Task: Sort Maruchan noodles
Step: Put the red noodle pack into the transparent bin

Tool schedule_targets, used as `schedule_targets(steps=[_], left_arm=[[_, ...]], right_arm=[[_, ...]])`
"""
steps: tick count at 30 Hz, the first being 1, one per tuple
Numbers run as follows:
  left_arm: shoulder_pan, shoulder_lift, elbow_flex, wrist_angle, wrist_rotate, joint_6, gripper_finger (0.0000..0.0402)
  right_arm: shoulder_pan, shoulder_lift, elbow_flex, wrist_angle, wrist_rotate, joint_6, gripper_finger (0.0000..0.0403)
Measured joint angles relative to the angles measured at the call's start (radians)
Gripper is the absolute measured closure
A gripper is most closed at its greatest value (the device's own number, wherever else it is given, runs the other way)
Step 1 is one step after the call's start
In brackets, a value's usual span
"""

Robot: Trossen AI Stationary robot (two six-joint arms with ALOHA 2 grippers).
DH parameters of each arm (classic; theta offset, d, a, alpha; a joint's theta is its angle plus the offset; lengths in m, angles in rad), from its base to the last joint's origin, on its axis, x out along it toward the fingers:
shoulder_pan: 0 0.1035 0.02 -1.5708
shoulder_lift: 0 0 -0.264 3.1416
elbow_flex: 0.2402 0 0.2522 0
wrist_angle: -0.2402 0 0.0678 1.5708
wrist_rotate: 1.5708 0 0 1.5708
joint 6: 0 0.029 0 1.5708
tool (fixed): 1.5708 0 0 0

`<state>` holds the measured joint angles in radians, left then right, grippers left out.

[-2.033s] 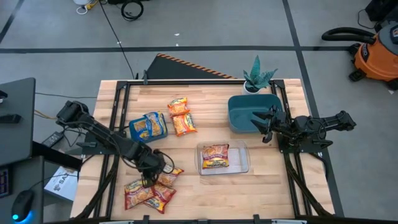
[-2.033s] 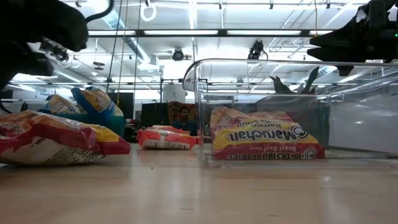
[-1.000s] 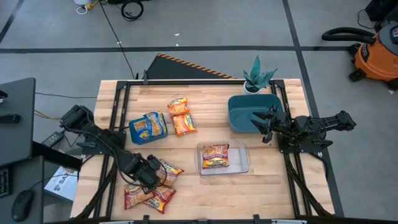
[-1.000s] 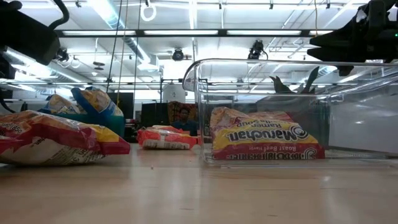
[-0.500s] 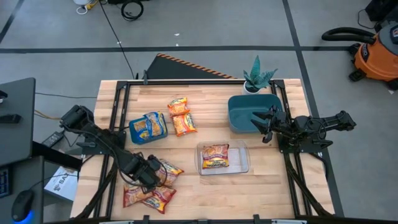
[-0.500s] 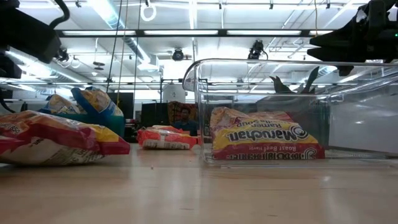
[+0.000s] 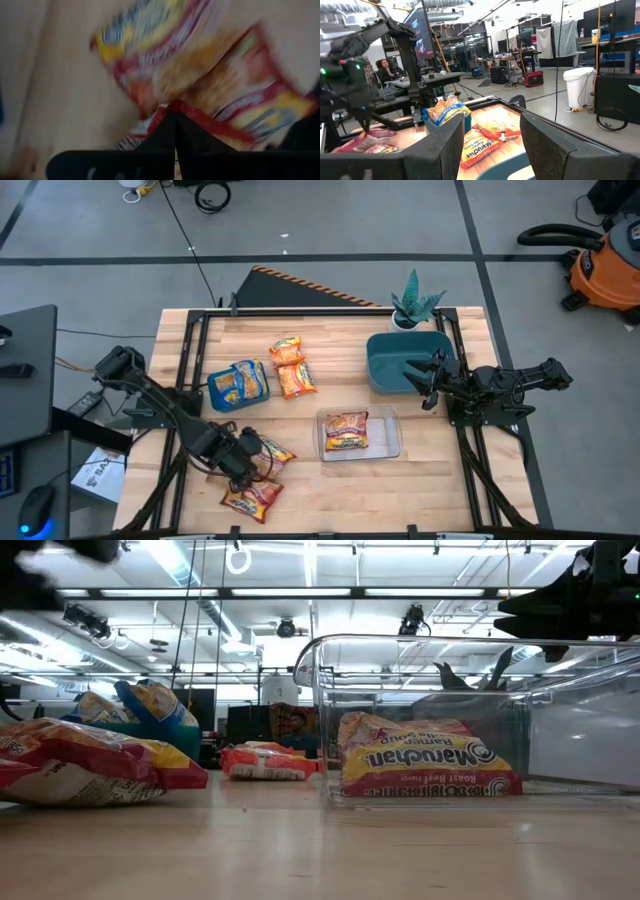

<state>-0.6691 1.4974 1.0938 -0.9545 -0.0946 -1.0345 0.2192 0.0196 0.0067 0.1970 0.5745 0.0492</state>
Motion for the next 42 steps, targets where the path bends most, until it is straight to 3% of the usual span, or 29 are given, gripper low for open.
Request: schedule_targets(steps=[12, 23, 35, 42], left_arm=[[0.034, -0.001, 0.224, 0.067, -0.159, 0.284, 0.0396], [0.097, 0.008, 0.224, 0.125, -0.251, 0.468, 0.0394], [0.205, 0.008, 0.225, 0.443, -0.306, 0.814, 0.0394], [0.281, 0.006, 0.276, 0.542, -0.303, 0.992, 0.0393]], right_arm=[[0.000, 0.000, 0.000, 0.004, 0.000, 0.000, 0.0204], [0.000, 0.000, 0.000, 0.003, 0.000, 0.000, 0.0204], [0.000, 0.000, 0.000, 0.003, 0.000, 0.000, 0.0204], [0.000, 0.000, 0.000, 0.003, 0.000, 0.000, 0.0204]])
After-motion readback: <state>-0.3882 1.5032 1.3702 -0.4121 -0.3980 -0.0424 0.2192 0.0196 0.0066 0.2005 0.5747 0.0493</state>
